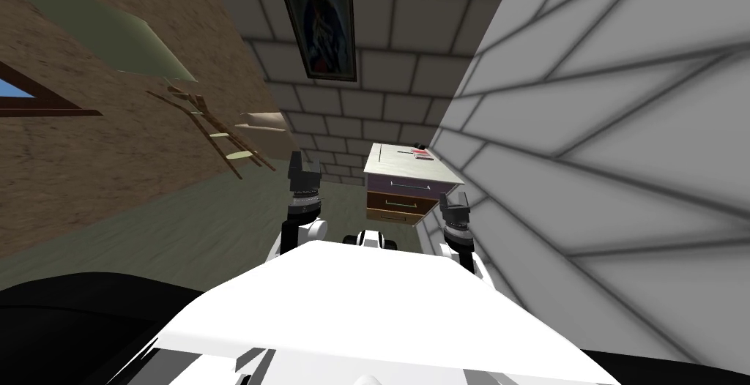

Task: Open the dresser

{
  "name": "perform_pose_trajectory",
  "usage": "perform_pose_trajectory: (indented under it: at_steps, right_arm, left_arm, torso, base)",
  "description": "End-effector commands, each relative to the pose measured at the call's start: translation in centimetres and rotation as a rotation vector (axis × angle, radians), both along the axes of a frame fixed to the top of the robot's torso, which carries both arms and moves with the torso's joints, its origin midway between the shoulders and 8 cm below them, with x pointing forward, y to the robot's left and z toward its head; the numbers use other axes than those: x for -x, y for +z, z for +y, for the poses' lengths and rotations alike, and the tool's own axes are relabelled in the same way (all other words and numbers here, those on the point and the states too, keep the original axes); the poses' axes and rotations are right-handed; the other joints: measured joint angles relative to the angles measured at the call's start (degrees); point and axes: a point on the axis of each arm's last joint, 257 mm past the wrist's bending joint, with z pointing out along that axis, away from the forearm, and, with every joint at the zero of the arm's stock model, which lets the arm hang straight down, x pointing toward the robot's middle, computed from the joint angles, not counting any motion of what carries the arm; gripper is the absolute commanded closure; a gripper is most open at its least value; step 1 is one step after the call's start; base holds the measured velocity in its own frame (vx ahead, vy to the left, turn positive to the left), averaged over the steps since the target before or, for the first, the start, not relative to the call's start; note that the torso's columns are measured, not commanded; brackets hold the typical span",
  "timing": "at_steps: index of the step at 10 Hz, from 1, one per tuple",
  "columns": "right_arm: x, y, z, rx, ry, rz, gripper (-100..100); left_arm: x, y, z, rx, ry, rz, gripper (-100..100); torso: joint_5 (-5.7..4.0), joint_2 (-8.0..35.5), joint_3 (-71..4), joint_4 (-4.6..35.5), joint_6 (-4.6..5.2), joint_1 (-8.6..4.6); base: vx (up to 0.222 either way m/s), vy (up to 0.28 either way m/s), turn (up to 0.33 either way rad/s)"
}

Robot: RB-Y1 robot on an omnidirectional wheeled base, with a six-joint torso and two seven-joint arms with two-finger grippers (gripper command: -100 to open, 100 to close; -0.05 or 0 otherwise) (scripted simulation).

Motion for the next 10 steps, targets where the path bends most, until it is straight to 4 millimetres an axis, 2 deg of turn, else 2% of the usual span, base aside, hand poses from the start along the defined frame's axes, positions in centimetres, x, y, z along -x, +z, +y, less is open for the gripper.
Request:
perform_pose_trajectory:
  at_steps: [1, 3, 4, 6, 7, 9, 10]
  right_arm:
    - [0.0, -1.1, -0.5, 0.066, -0.064, -0.005, -100]
    - [0.0, -1.1, -0.5, 0.106, -0.105, -0.012, -100]
    - [0.0, -2.1, -0.9, 0.135, -0.132, -0.009, -100]
    - [0.0, -2.1, -0.9, 0.174, -0.172, -0.017, -100]
    - [0.0, -3.1, -1.3, 0.202, -0.198, -0.012, -100]
    - [0.0, -3.1, -1.3, 0.242, -0.237, -0.02, -100]
    - [0.0, -4.1, -1.6, 0.269, -0.262, -0.016, -100]
  left_arm:
    - [0.0, 0.0, 0.0, 0.0, 0.0, 0.0, 0]
    - [0.0, 0.0, 0.0, 0.0, 0.0, 0.0, 0]
    - [0.0, 0.0, 0.0, 0.0, 0.0, 0.0, 0]
    - [0.0, 0.0, 0.0, 0.0, 0.0, 0.0, 0]
    - [0.0, 0.0, 0.0, 0.0, 0.0, 0.0, 0]
    - [0.0, 0.0, 0.0, 0.0, 0.0, 0.0, 0]
    - [0.0, 0.0, 0.0, 0.0, 0.0, 0.0, 0]
  torso:
    - [-0.01, 0.1, 0.0, 0.0, 0.0, -0.06]
    - [0.0, 0.0, 0.0, 0.0, 0.0, -0.02]
    - [-0.02, 0.1, 0.0, 0.0, 0.0, -0.08]
    - [0.0, 0.0, 0.0, 0.0, 0.0, -0.01]
    - [-0.01, 0.1, 0.0, 0.0, 0.0, -0.05]
    - [0.0, 0.0, 0.0, 0.0, 0.0, -0.02]
    - [-0.01, 0.1, 0.0, 0.0, 0.0, -0.05]
  base:
    - [0.048, 0.037, 0.007]
    - [0.039, 0.029, 0.002]
    - [0.041, 0.027, 0.009]
    - [0.034, 0.029, 0.001]
    - [0.048, 0.029, 0.007]
    - [0.039, 0.027, 0.002]
    - [0.034, 0.045, 0.007]
